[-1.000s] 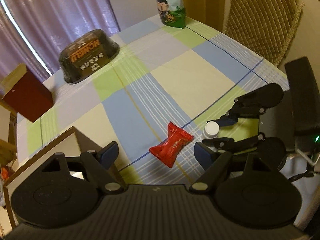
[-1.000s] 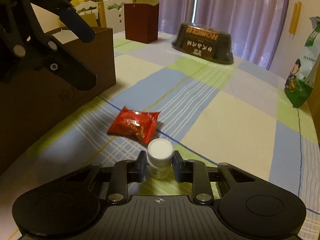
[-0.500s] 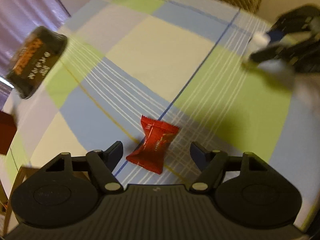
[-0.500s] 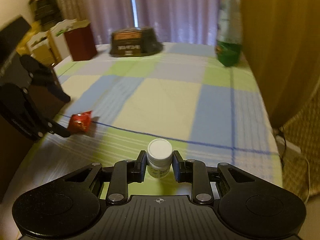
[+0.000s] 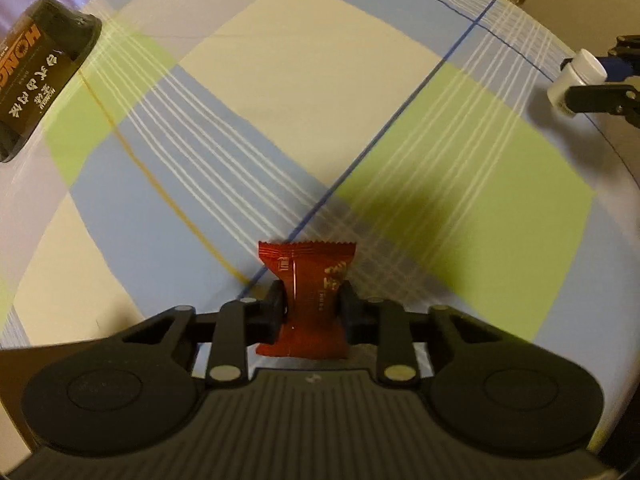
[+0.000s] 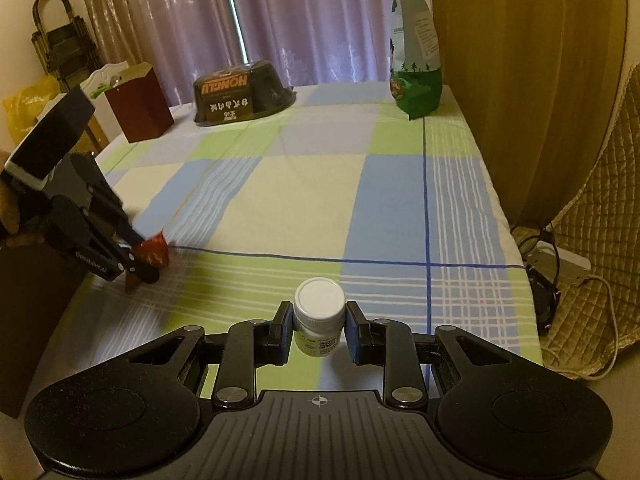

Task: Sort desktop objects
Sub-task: 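Carry the red packet and pill bottle over the shoebox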

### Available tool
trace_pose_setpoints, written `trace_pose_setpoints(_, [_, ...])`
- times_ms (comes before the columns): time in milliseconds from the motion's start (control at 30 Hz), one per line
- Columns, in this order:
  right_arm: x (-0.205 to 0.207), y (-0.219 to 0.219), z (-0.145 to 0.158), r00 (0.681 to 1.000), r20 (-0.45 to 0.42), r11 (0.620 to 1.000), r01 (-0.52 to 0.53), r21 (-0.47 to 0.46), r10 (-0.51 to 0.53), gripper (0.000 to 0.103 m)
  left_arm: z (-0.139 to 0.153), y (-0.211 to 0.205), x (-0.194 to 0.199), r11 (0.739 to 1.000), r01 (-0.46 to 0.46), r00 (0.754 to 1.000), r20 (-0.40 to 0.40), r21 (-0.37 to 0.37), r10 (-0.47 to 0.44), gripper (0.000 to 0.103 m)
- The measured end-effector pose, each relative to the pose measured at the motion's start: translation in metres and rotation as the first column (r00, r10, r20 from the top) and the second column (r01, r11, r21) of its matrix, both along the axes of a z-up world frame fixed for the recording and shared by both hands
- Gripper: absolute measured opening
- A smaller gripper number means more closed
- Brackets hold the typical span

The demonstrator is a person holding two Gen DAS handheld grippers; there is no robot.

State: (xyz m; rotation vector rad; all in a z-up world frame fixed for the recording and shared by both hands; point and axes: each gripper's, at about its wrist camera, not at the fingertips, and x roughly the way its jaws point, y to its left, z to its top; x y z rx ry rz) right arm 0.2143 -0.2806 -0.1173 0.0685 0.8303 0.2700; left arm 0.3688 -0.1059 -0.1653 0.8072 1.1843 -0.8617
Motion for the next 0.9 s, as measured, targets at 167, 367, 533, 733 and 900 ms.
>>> trace_pose_setpoints(167, [-0.002,-0.001,0.004,1.000,-0.003,1.000,-0.026,0.002,0.026,0.026,0.004,0.002,-0.020,0.999,-0.036,0.999,-0.021,-0.034,0.035,0.022])
trace_pose_setpoints(367, [-0.004,0.001,0.007,0.998,-0.029,0.998,-0.064,-0.011,0.064,0.026,0.029,0.000,-0.047,0.994,-0.076,0.997,0.007,-0.078,0.077,0.022])
trace_pose_setpoints(533, [-0.004,0.005,0.005,0.994,-0.075,0.996,-0.088,-0.024,0.086,0.026,0.060,0.004,-0.062,0.982,-0.126,0.991,0.030,-0.143,0.132,0.022])
trace_pose_setpoints(733, [-0.007,0.023,0.008,0.987,-0.084,0.989,-0.142,-0.033,0.139,0.026,0.097,0.023,-0.083,0.955,-0.178,0.976,0.078,-0.238,0.201,0.022])
trace_pose_setpoints(900, [-0.014,0.057,0.015,0.974,-0.074,0.976,-0.217,-0.025,0.215,0.026,0.129,0.057,-0.103,0.926,-0.222,0.957,0.115,-0.305,0.267,0.022])
